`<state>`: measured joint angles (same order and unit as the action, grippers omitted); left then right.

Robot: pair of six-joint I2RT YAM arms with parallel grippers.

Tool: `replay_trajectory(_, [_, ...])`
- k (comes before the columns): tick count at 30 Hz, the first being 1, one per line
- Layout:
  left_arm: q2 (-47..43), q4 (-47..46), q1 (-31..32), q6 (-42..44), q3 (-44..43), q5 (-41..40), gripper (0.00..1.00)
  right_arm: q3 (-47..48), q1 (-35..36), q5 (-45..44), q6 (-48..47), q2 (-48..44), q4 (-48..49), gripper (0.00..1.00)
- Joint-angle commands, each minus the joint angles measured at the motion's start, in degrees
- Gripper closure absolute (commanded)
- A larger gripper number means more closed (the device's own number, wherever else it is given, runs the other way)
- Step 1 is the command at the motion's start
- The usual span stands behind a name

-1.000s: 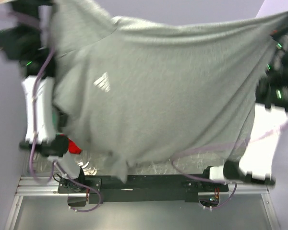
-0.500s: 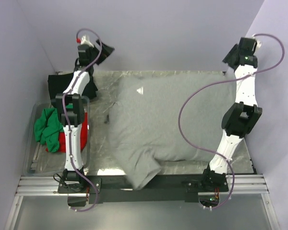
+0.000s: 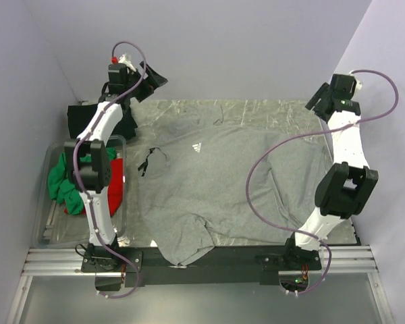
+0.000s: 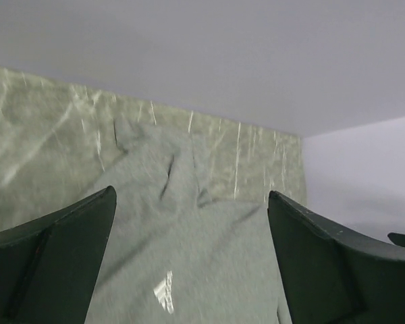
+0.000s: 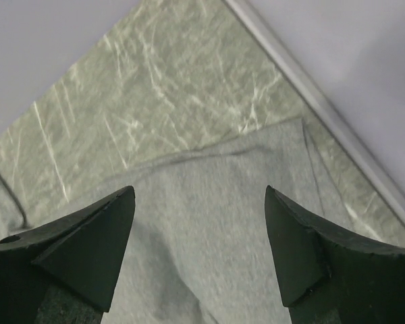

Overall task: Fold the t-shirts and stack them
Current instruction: Flatten the tshirt out, then fold the tshirt

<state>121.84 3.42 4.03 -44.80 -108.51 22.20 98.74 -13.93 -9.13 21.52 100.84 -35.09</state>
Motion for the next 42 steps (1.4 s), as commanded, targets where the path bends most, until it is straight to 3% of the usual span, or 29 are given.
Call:
replay_trajectory(1, [-6.7, 12.0, 2.9, 5.59, 3.12, -2.84, 0.0, -5.99, 1.98, 1.3, 1.07, -5.29, 3.89, 0.16])
replay_trajectory(4, [-8.55, 18.26, 5.89, 8.4, 6.81, -5.57, 0.01, -11.09, 3.47, 1.04, 1.42, -7.84, 3.98, 0.17])
replay_trajectory(11, [-9.0, 21.53, 6.6, 5.34, 19.11, -0.94, 0.03, -23.14, 4.09, 3.05, 3.97, -13.9, 4.94, 0.18])
replay_trajectory(16, [-5.13, 24.79, 6.69, 6.64, 19.83, -1.01, 0.05, -28.07, 4.09, 5.26, 4.15, -13.92, 4.6, 0.19])
replay_trajectory(30, [9.55, 31.47, 5.99, 9.2, 7.0, -6.99, 0.04, -24.74, 4.18, 11.15, 4.85, 2.95, 0.47, 0.26])
replay_trajectory(40, [17.72, 27.61, 4.49, 9.29, -4.07, -6.29, 0.04, -11.4, 4.09, 9.21, 4.5, 16.05, -5.59, 0.27])
replay_trajectory(42, [21.06, 29.0, 4.41, 9.29, -9.42, -6.9, 0.04, -7.45, 4.09, 7.91, 4.5, 19.12, -7.62, 0.27])
